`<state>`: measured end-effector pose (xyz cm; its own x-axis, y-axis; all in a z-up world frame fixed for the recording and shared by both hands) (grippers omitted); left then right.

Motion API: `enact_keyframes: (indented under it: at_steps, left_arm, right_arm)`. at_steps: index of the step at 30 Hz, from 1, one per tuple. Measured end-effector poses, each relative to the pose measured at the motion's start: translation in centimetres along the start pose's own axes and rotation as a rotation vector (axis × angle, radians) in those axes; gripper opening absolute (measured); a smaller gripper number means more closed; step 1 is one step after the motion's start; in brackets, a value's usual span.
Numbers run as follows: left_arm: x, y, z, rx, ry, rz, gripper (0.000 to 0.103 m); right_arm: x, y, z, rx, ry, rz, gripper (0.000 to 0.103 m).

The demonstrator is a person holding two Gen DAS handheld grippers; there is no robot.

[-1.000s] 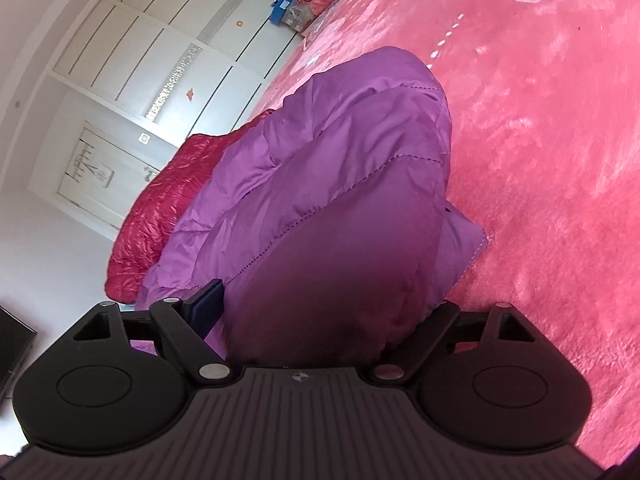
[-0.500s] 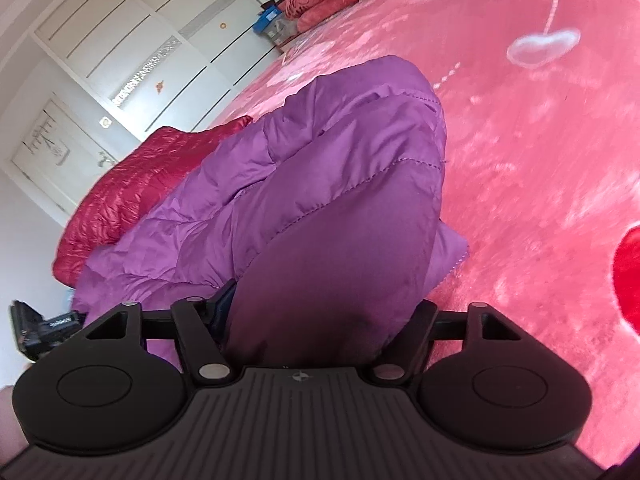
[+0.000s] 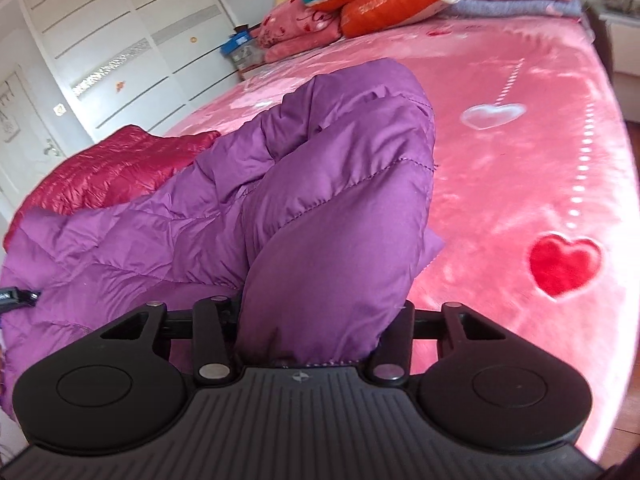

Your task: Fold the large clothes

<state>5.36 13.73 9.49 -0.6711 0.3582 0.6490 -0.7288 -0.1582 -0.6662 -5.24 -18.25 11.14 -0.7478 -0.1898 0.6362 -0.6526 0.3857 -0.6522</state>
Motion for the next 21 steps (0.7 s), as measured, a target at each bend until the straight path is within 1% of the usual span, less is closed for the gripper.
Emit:
enact_keyframes:
  at_steps: [6, 9, 15, 18, 21]
  left_arm:
    - [1.9, 2.3, 2.7, -0.05, 0.025, -0.013, 0.036]
    - [2.9, 3.6, 4.1, -0.075, 0.041, -0.022, 0.036]
    - [5.1, 6.3, 5.8, -0.077, 0.078, -0.034, 0.035]
    - [6.4, 7.1, 6.3, -0.07, 0.1, -0.038, 0.035]
    - [7.8, 7.8, 7.2, -0.091, 0.119, -0.044, 0.035]
  right_arm:
    - [3.2, 1.7, -0.1, 0.04, 0.119, 0.035, 0.052]
    - [5.0, 2.8, 0.1, 0.045, 0.162, 0.044, 0.052]
    - [8.1, 5.0, 0.3, 0.067, 0.258, 0.062, 0.049]
    - [9.5, 5.8, 0.0, 0.089, 0.301, 0.082, 0.048]
    - [10.6, 6.4, 0.0, 0.113, 0.343, 0.101, 0.047]
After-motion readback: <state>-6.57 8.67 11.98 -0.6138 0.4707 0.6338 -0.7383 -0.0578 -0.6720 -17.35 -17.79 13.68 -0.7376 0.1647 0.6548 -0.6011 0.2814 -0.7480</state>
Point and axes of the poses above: each gripper's, at about its wrist camera, not at the fingertips, and x roughly against the way its jaws point, z to its right, y to its underside, the point moved 3 cm from there along -x, roughly the way its jaws point, and after that the axes turned 4 degrees about -z, right-handed, at the moved point
